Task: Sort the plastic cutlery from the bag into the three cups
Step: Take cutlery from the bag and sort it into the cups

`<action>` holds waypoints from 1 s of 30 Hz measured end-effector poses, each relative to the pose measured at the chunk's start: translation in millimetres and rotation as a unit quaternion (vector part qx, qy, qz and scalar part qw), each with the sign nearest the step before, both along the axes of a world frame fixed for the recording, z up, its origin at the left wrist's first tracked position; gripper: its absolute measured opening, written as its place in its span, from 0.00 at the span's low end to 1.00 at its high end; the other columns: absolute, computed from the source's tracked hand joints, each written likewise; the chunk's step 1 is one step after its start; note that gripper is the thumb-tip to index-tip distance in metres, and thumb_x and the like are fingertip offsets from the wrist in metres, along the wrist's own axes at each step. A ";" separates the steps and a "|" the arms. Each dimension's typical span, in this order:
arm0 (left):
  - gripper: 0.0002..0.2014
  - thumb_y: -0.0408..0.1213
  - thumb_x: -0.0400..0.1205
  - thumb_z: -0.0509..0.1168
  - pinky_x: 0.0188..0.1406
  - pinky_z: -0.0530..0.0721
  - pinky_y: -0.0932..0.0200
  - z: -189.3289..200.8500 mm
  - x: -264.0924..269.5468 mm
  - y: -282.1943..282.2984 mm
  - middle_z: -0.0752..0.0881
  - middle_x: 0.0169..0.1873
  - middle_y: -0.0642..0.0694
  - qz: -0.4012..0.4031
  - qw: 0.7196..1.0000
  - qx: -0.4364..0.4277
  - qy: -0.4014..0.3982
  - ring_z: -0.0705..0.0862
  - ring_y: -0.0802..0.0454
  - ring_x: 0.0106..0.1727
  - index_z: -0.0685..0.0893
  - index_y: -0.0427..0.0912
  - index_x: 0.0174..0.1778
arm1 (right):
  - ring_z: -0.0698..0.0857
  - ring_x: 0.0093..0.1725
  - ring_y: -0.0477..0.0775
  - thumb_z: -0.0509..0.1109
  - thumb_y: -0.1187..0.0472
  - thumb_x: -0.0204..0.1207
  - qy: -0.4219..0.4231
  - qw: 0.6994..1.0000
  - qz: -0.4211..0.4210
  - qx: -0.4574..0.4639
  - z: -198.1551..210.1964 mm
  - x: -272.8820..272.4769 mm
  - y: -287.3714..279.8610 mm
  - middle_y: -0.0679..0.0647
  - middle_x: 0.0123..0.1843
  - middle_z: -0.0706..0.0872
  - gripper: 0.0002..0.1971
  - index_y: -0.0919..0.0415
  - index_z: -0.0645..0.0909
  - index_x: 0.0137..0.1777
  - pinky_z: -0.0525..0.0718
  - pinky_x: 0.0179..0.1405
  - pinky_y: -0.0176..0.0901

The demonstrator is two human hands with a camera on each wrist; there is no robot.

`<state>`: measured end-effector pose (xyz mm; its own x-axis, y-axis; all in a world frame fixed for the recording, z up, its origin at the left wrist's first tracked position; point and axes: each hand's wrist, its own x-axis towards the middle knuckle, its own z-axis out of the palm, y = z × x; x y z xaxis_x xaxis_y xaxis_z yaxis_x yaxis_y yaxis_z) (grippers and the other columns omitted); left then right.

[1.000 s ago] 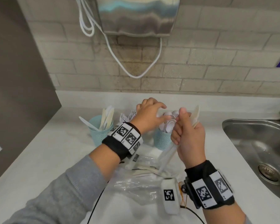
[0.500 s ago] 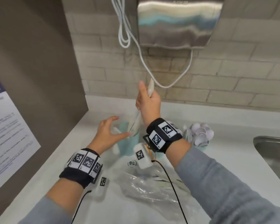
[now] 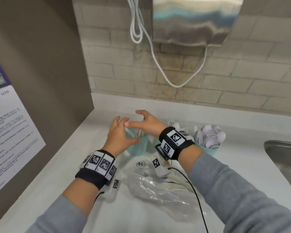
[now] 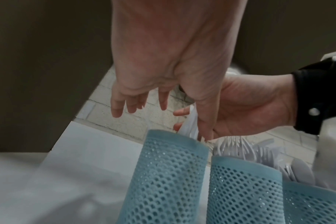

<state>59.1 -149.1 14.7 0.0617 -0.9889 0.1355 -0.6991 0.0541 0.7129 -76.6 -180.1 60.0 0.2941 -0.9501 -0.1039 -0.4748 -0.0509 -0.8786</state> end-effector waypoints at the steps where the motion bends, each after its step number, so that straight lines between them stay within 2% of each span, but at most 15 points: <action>1: 0.46 0.44 0.67 0.79 0.80 0.59 0.47 2.5 -0.2 1.6 0.54 0.81 0.41 -0.002 1.000 -0.003 -0.002 0.52 0.44 0.82 0.63 0.45 0.78 | 0.74 0.73 0.55 0.78 0.48 0.69 0.017 1.000 0.009 -0.005 3.9 -3.1 3.0 0.60 0.75 0.74 0.43 0.56 0.61 0.81 0.72 0.61 0.37; 6: 0.42 0.44 0.68 0.78 0.79 0.61 0.45 19.9 0.7 17.1 0.59 0.79 0.41 -0.011 0.997 -0.072 -0.006 0.57 0.44 0.81 0.66 0.46 0.76 | 0.66 0.80 0.55 0.81 0.48 0.65 0.061 0.997 0.028 -0.035 20.8 -20.1 18.6 0.61 0.82 0.63 0.53 0.57 0.51 0.84 0.68 0.74 0.43; 8: 0.32 0.41 0.72 0.76 0.74 0.68 0.50 26.4 -1.2 29.9 0.69 0.72 0.43 -0.014 0.987 -0.159 0.002 0.67 0.45 0.75 0.72 0.45 0.71 | 0.63 0.81 0.54 0.80 0.47 0.66 0.093 0.992 0.004 -0.082 30.6 -32.1 30.0 0.58 0.83 0.61 0.53 0.58 0.52 0.84 0.65 0.74 0.42; 10: 0.19 0.38 0.75 0.73 0.65 0.75 0.54 30.1 -6.4 45.5 0.76 0.59 0.46 -0.041 0.971 -0.234 0.018 0.76 0.48 0.63 0.80 0.44 0.61 | 0.67 0.79 0.53 0.79 0.47 0.66 0.114 0.985 -0.019 -0.125 39.5 -45.8 45.4 0.57 0.81 0.64 0.49 0.57 0.56 0.83 0.66 0.73 0.42; 12: 0.09 0.42 0.76 0.69 0.56 0.75 0.58 27.0 -15.2 61.7 0.78 0.48 0.50 -0.099 0.963 -0.252 0.012 0.77 0.52 0.53 0.85 0.45 0.50 | 0.76 0.69 0.51 0.79 0.48 0.68 0.126 0.979 -0.036 -0.154 43.8 -60.5 67.1 0.55 0.72 0.74 0.40 0.55 0.67 0.78 0.75 0.68 0.43; 13: 0.08 0.45 0.76 0.67 0.54 0.74 0.59 22.3 -20.3 69.2 0.78 0.44 0.52 -0.130 0.960 -0.248 -0.007 0.76 0.54 0.50 0.86 0.46 0.45 | 0.81 0.60 0.48 0.78 0.50 0.69 0.126 0.977 -0.041 -0.165 43.0 -68.0 79.4 0.54 0.64 0.79 0.31 0.55 0.75 0.72 0.79 0.61 0.41; 15: 0.11 0.50 0.75 0.64 0.50 0.72 0.58 8.3 -30.6 80.1 0.77 0.40 0.54 -0.183 0.952 -0.235 -0.076 0.73 0.56 0.48 0.87 0.50 0.39 | 0.82 0.41 0.37 0.75 0.57 0.73 0.132 0.978 -0.021 -0.161 31.8 -82.1 103.6 0.47 0.45 0.85 0.09 0.55 0.85 0.53 0.77 0.44 0.31; 16: 0.11 0.52 0.74 0.64 0.49 0.71 0.57 1.8 -35.2 85.2 0.78 0.40 0.54 -0.202 0.947 -0.226 -0.111 0.73 0.57 0.48 0.88 0.51 0.37 | 0.81 0.35 0.35 0.73 0.59 0.75 0.148 0.980 0.003 -0.134 20.4 -88.2 114.8 0.43 0.38 0.85 0.03 0.55 0.86 0.46 0.75 0.39 0.27; 17: 0.10 0.52 0.73 0.66 0.48 0.71 0.57 -3.9 -39.5 89.9 0.78 0.40 0.54 -0.216 0.942 -0.216 -0.138 0.72 0.56 0.48 0.88 0.52 0.36 | 0.80 0.32 0.35 0.71 0.59 0.76 0.174 0.979 0.031 -0.100 8.6 -91.7 126.2 0.42 0.34 0.84 0.03 0.55 0.87 0.44 0.73 0.36 0.25; 19: 0.06 0.50 0.71 0.72 0.46 0.71 0.56 -14.1 -46.3 95.3 0.79 0.38 0.53 -0.231 0.935 -0.195 -0.185 0.75 0.54 0.47 0.89 0.52 0.34 | 0.82 0.35 0.40 0.68 0.58 0.77 0.259 0.962 0.074 -0.046 -20.3 -96.8 144.0 0.46 0.38 0.88 0.07 0.57 0.88 0.46 0.73 0.38 0.30; 21: 0.06 0.50 0.71 0.73 0.46 0.70 0.56 -18.5 -51.9 99.3 0.79 0.39 0.53 -0.228 0.926 -0.169 -0.247 0.76 0.51 0.47 0.90 0.52 0.36 | 0.84 0.45 0.51 0.65 0.58 0.77 0.342 0.935 0.092 -0.033 -48.6 -102.6 152.5 0.51 0.47 0.89 0.08 0.57 0.87 0.48 0.71 0.42 0.36; 24: 0.14 0.53 0.77 0.65 0.58 0.67 0.52 -22.6 -53.1 102.9 0.76 0.54 0.50 -0.201 0.927 -0.062 -0.311 0.71 0.48 0.60 0.87 0.53 0.54 | 0.79 0.45 0.58 0.65 0.60 0.73 0.416 0.909 0.039 -0.003 -73.5 -112.3 151.7 0.56 0.48 0.83 0.02 0.54 0.77 0.44 0.71 0.42 0.41; 26: 0.19 0.55 0.77 0.64 0.62 0.66 0.52 -24.6 -51.3 102.7 0.73 0.58 0.48 -0.189 0.914 -0.018 -0.358 0.68 0.46 0.64 0.82 0.55 0.63 | 0.82 0.50 0.60 0.65 0.60 0.71 0.432 0.902 0.014 0.000 -78.8 -115.9 147.1 0.56 0.49 0.80 0.05 0.52 0.72 0.44 0.79 0.47 0.45; 28: 0.20 0.54 0.77 0.65 0.62 0.66 0.53 -25.2 -50.3 102.0 0.72 0.58 0.49 -0.190 0.918 -0.012 -0.349 0.68 0.47 0.64 0.80 0.54 0.64 | 0.82 0.55 0.62 0.65 0.62 0.72 0.443 0.897 -0.010 -0.011 -76.9 -116.3 146.4 0.57 0.54 0.77 0.11 0.56 0.75 0.54 0.81 0.53 0.48; 30: 0.15 0.53 0.76 0.67 0.59 0.66 0.56 -23.5 -48.6 100.6 0.73 0.54 0.51 -0.196 0.936 -0.023 -0.290 0.71 0.49 0.62 0.83 0.53 0.56 | 0.80 0.60 0.61 0.67 0.63 0.74 0.464 0.885 -0.025 -0.014 -75.7 -114.7 147.7 0.58 0.62 0.75 0.20 0.61 0.71 0.66 0.79 0.54 0.48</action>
<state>10.5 -48.5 -8.9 -0.4025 -0.9121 0.0776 -0.8879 0.4096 0.2095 -191.3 -32.4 -15.8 0.0525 -0.9657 -0.2545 -0.9939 -0.0259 -0.1069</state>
